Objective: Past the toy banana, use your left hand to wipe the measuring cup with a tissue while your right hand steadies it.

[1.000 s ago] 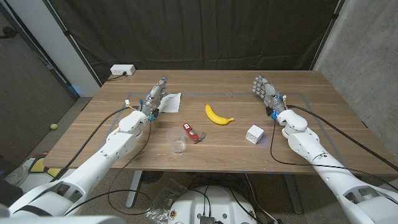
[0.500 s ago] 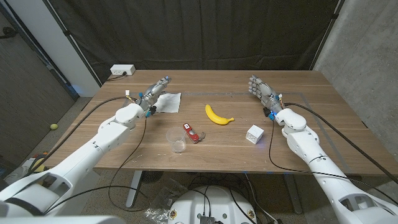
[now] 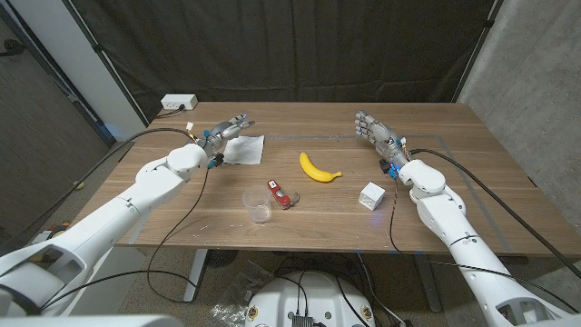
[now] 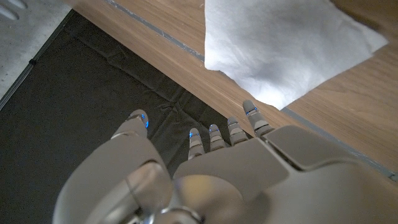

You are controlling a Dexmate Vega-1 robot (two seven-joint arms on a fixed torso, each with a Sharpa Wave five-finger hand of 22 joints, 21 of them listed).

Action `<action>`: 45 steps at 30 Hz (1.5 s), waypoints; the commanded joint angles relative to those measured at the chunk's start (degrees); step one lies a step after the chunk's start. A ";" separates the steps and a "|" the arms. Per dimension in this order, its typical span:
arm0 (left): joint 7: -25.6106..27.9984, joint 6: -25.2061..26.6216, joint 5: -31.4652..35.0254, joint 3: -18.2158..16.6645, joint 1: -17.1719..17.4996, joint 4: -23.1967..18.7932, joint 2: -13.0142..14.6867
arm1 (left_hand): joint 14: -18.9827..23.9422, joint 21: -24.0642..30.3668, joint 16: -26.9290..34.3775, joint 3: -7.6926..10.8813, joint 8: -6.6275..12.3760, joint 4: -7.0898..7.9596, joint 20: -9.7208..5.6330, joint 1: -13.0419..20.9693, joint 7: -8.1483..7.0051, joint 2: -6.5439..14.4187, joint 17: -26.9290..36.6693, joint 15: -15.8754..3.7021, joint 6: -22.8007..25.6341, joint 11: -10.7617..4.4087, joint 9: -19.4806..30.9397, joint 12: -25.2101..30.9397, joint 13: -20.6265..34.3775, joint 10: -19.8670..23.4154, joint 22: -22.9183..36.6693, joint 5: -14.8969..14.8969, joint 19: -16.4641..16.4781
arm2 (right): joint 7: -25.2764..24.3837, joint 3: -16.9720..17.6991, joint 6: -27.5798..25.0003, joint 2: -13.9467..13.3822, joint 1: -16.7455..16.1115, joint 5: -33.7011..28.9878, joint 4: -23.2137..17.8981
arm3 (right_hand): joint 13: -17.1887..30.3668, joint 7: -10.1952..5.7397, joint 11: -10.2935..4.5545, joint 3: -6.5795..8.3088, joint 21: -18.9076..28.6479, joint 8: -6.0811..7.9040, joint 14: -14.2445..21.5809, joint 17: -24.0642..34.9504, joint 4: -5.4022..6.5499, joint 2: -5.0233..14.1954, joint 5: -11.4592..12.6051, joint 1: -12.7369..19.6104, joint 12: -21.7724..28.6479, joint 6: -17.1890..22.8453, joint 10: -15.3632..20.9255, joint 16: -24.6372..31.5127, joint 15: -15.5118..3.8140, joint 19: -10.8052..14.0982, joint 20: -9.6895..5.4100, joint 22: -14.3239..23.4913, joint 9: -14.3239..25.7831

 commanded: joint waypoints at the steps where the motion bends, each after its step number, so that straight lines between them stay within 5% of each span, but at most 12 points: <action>1: -2.70 9.19 7.31 2.79 -2.27 -4.90 3.83 | 1.04 0.07 0.48 -0.10 0.49 -0.58 0.11 -0.19 -0.25 -1.06 0.22 0.00 0.81 -0.17 0.12 0.66 0.27 1.03 0.19 0.01 0.49 | -1.47 -3.43 5.28 -1.78 -1.85 -6.28 -5.00 | 0.07 -0.44 -0.38 -0.20 0.02 -0.09 0.18 0.38 -0.40 -0.56 0.18 0.36 0.15 -0.22 -0.42 0.13 -0.24 -0.22 0.68 0.24 0.13; 5: -4.37 10.19 8.85 3.56 -3.07 -5.21 4.49 | 1.37 0.03 0.56 -0.21 0.43 -0.82 0.23 -0.03 -0.32 -1.42 0.26 0.00 0.82 -0.17 0.13 0.74 0.30 1.35 0.19 0.06 0.59 | -2.51 -5.74 7.16 -3.32 -1.77 -7.97 -5.74 | 0.10 -0.59 -0.66 -1.54 -0.25 -0.36 -0.51 0.51 -0.49 -2.66 0.19 -0.80 -0.15 -1.11 -1.40 0.02 -0.36 -0.42 0.62 0.21 0.13; 22: -9.05 8.79 12.03 4.84 -4.89 -4.14 5.69 | 2.83 -0.05 1.00 -0.43 0.43 -1.43 0.79 0.52 -1.06 -2.14 0.47 0.18 1.47 -0.28 0.18 0.88 0.40 2.18 0.20 0.23 1.23 | -12.09 -15.52 6.87 -10.35 -2.54 -16.53 -11.44 | 0.14 -0.25 -0.68 -3.36 -0.37 -0.65 -0.63 0.52 -1.44 -6.06 0.81 -1.39 -0.24 -3.17 -2.33 0.16 -1.20 0.36 1.57 0.10 0.16; 33: -13.56 10.61 17.79 8.30 -8.43 -4.22 6.78 | 3.45 0.32 0.94 -0.27 0.16 -2.87 1.65 2.39 -1.48 -2.99 0.51 -0.15 1.37 -0.54 0.25 0.62 0.49 2.04 0.16 0.61 3.32 | -17.54 -21.49 0.82 -15.30 -3.61 -21.63 -17.78 | 0.21 0.41 -0.80 -4.51 -0.80 -0.69 -1.57 0.53 -2.91 -8.82 1.75 -0.54 -0.43 -5.70 -3.77 -0.06 -1.44 0.40 0.96 0.01 0.23; 41: -18.18 12.32 23.20 12.08 -12.70 -2.32 6.12 | 3.89 0.53 0.63 0.26 0.62 -4.84 -1.62 5.47 -1.48 -3.49 0.42 -0.83 3.08 -0.92 0.40 0.58 0.56 2.56 0.04 1.21 5.69 | -19.54 -25.57 -1.85 -17.53 -3.32 -23.47 -20.18 | 0.23 0.43 -0.73 -4.68 -0.97 -0.27 -1.58 0.52 -3.46 -9.38 2.17 0.07 -0.19 -5.28 -3.52 0.03 -1.50 0.37 -0.14 0.00 0.25; 45: -20.16 12.64 25.96 13.88 -14.63 -1.28 5.63 | 3.97 0.43 0.56 0.46 0.60 -5.17 -1.91 6.12 -1.53 -3.34 0.44 -1.65 3.23 -1.24 0.41 0.52 0.57 2.56 0.04 1.32 5.83 | -19.91 -27.89 -4.34 -19.09 -2.95 -25.57 -21.79 | 0.24 0.56 -0.91 -4.69 -0.97 -0.29 -1.48 0.52 -3.70 -9.50 2.38 0.42 -0.18 -5.56 -3.65 0.10 -1.93 0.56 -0.55 0.00 0.26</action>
